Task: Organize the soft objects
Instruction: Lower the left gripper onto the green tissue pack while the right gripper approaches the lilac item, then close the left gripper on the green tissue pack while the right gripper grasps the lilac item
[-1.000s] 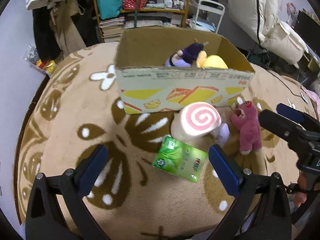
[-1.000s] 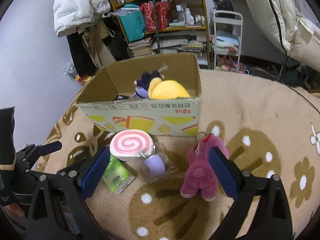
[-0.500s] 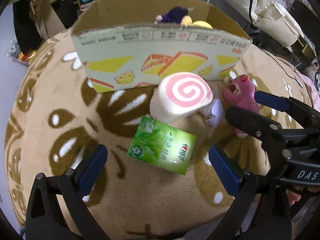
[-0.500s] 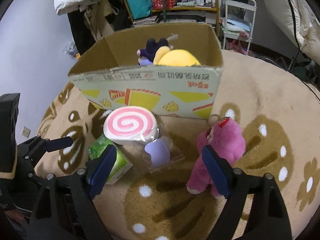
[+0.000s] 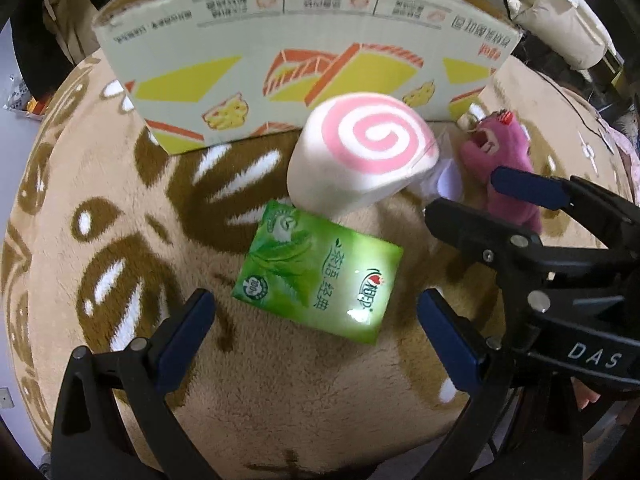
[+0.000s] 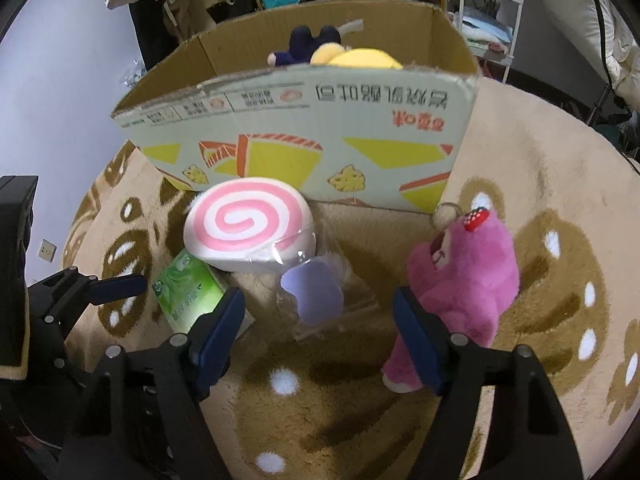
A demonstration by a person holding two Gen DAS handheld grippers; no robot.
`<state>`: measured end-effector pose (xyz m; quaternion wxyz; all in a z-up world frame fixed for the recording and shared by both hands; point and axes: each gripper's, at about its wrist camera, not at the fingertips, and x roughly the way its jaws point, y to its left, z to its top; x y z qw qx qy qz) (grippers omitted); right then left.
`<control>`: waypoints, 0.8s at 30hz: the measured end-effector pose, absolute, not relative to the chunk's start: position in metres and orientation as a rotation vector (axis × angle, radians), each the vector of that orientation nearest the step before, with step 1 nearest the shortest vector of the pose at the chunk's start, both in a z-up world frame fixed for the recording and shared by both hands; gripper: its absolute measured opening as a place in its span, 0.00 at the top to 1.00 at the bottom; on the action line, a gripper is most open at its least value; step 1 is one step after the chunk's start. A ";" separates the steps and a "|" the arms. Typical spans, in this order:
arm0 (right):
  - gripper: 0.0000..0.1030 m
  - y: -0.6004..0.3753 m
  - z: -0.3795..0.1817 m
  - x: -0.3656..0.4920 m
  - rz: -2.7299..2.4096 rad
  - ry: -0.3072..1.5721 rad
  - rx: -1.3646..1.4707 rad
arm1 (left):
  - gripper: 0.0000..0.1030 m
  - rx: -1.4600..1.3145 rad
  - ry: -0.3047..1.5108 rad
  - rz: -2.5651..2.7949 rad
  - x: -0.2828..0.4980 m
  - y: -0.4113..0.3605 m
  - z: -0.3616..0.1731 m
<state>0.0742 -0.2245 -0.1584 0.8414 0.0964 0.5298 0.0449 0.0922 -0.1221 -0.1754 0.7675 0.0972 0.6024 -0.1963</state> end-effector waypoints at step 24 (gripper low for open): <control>0.61 -0.219 -0.167 0.085 0.112 1.125 0.153 | 0.26 0.114 1.271 -0.316 0.113 -0.083 -0.172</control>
